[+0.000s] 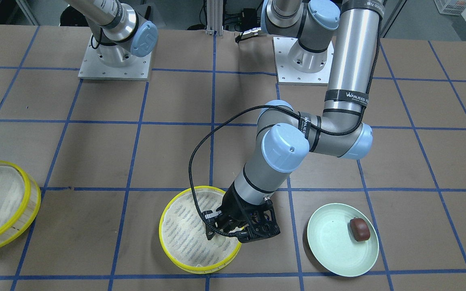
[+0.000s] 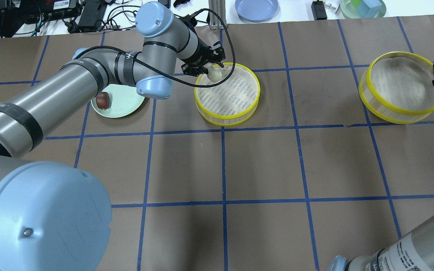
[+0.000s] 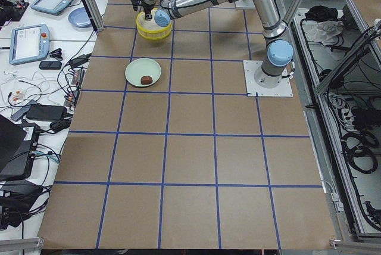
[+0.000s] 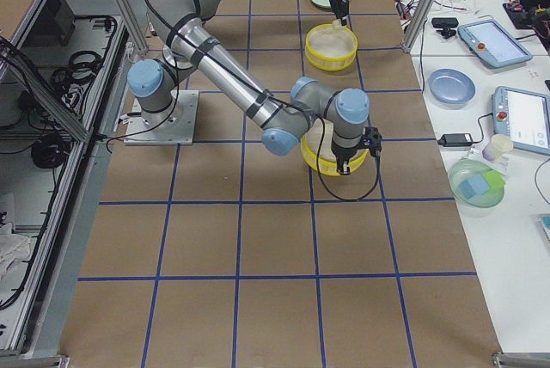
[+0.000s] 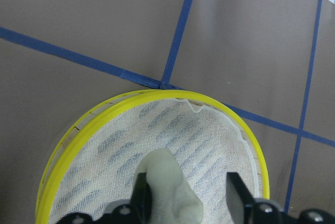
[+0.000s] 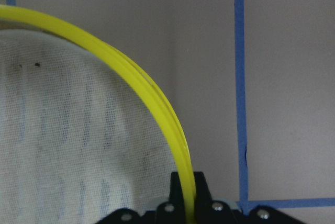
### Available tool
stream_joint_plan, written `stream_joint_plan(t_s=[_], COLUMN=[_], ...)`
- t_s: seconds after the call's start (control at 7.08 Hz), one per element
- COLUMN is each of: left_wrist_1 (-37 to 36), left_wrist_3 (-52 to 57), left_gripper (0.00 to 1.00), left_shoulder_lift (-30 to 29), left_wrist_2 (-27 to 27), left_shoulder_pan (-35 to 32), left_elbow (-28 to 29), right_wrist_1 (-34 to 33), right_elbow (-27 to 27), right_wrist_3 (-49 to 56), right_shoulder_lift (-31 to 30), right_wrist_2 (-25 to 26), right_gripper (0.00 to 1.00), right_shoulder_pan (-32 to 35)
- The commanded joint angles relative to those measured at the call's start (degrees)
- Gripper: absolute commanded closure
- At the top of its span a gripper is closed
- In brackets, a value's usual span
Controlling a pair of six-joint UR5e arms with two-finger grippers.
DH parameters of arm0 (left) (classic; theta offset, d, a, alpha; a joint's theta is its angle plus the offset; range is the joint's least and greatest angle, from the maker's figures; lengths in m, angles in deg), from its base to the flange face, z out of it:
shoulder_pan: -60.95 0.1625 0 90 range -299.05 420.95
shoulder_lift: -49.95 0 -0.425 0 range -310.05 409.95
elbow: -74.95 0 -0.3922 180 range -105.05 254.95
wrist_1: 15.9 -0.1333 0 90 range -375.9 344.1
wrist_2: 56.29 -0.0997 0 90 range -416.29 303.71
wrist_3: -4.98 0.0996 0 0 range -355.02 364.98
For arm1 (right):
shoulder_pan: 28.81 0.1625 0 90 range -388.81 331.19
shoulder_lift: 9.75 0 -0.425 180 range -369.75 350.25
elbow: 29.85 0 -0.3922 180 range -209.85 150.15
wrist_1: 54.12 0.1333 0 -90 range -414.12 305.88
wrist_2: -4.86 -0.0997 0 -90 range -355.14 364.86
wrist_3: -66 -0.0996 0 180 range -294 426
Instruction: Stack buns with steamer
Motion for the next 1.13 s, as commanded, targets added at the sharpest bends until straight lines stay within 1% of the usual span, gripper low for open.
stream_joint_plan(t_s=[0.0, 0.14, 0.28, 0.42, 0.57, 0.71, 0.85, 0.99], left_wrist_1=[0.65, 2.65, 8.33, 14.82, 20.28, 21.56, 21.57, 21.05], left_wrist_3=[0.02, 0.19, 7.07, 15.4, 22.27, 28.26, 31.89, 33.14], left_gripper=[0.0, 0.0, 0.0, 0.0, 0.0, 0.0, 0.0, 0.0], left_shoulder_lift=[0.38, 1.42, 3.09, 5.45, 7.65, 8.81, 8.47, 7.34], left_wrist_2=[-0.07, -0.25, -5.3, -8.74, -10.6, -16.97, -19.91, -22.29], left_shoulder_pan=[-0.03, -0.03, 1.53, 6.25, 11.08, 13.82, 14.98, 17.17], left_elbow=[-0.05, 0.12, 1.17, 1.44, 1.35, 0.57, 0.13, -1.44], right_wrist_1=[3.16, 3.16, 4.64, 6.22, 6.32, 5.72, 5.36, 5.1], right_elbow=[-0.09, -0.18, -0.27, -0.27, -0.27, -0.27, -0.27, -0.27], right_wrist_3=[-6.76, -12.1, -19.81, -28.07, -35.63, -42.76, -52.66, -61.64], right_shoulder_lift=[-4.97, -7.69, -10.15, -10.52, -10.61, -10.44, -9.83, -8.61], right_wrist_2=[1.18, 2.32, 2.59, 2.5, 2.59, 2.5, 2.59, 2.42], right_gripper=[1.0, 1.0, 1.0, 1.0, 1.0, 1.0, 1.0, 1.0], right_shoulder_pan=[4.73, 8.24, 12.71, 17.54, 22.29, 27.82, 34.05, 39.77])
